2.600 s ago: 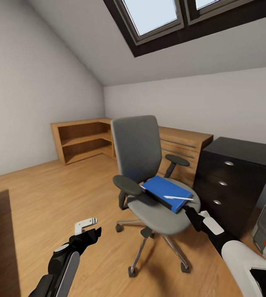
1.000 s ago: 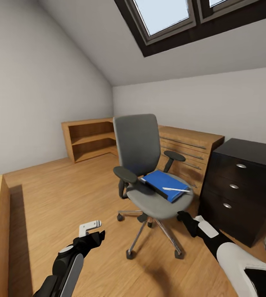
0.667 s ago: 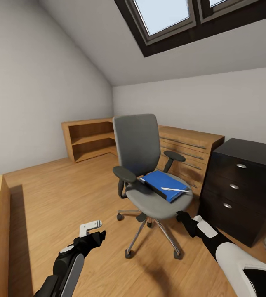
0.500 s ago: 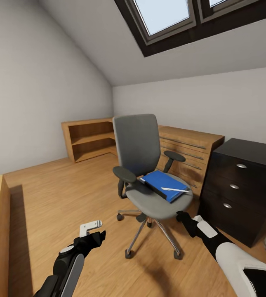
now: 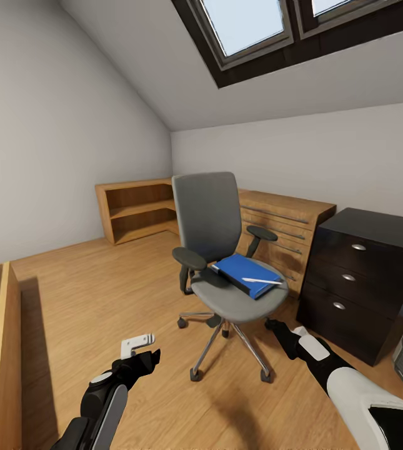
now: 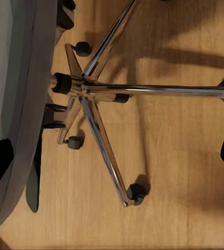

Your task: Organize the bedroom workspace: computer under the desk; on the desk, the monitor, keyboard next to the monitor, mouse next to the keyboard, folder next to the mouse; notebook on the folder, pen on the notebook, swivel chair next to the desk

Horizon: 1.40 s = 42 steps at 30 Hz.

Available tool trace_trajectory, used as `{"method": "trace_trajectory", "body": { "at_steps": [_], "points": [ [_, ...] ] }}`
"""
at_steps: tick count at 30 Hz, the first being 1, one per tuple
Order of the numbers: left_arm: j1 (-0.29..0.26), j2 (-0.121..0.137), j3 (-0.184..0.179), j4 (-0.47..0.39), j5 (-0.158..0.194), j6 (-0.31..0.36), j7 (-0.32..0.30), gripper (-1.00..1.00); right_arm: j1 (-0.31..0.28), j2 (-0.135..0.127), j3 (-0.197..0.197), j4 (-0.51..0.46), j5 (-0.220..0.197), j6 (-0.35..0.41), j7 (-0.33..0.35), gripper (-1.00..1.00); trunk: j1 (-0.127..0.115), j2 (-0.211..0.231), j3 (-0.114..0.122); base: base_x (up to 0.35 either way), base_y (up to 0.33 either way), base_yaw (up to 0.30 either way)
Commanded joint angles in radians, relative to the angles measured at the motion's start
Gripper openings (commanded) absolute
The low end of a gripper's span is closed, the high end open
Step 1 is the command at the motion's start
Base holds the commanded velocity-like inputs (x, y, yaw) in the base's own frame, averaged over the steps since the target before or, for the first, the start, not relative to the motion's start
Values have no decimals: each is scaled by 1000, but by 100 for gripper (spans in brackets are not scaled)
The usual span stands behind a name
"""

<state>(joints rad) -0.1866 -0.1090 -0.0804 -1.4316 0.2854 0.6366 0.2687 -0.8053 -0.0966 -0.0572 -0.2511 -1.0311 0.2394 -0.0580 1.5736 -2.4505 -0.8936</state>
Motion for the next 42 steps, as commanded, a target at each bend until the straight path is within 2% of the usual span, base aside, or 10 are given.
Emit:
{"method": "trace_trajectory", "body": {
  "at_steps": [1,5,7,9,10,13,17,23,30,42],
  "points": [
    [-1,0,-1,-1,11,3,10,100,0,1,-6,-2,-3,6,-4,100,0,0,-1,-72,0,0],
    [-1,0,0,-1,11,3,10,100,0,0,-5,0,21,7,38,100,0,0,-1,-26,0,0],
    [-1,0,0,-1,10,3,10,100,2,0,1,2,66,7,113,100,0,0,-1,-5,0,0],
    [-1,0,-1,-1,10,3,9,100,2,0,3,3,85,7,156,100,0,0,-1,-3,0,0],
    [-1,0,-1,-1,10,2,9,100,3,0,4,6,102,8,199,100,0,0,-1,-2,0,0],
    [-1,0,-8,-1,9,3,8,100,4,0,5,8,123,10,268,100,0,0,-1,-1,0,0],
    [-1,0,-31,-1,9,2,9,100,4,0,5,10,134,11,309,100,0,0,-1,66,0,0],
    [-1,1,-79,-1,8,3,14,100,5,1,8,9,135,13,318,100,0,0,-1,166,0,0],
    [-1,2,-83,-1,8,3,15,100,5,2,7,10,135,14,317,100,0,0,-2,113,0,0],
    [-1,2,-84,-1,8,2,15,100,5,2,7,10,136,12,317,100,0,0,-2,307,0,0]
  ]
}}
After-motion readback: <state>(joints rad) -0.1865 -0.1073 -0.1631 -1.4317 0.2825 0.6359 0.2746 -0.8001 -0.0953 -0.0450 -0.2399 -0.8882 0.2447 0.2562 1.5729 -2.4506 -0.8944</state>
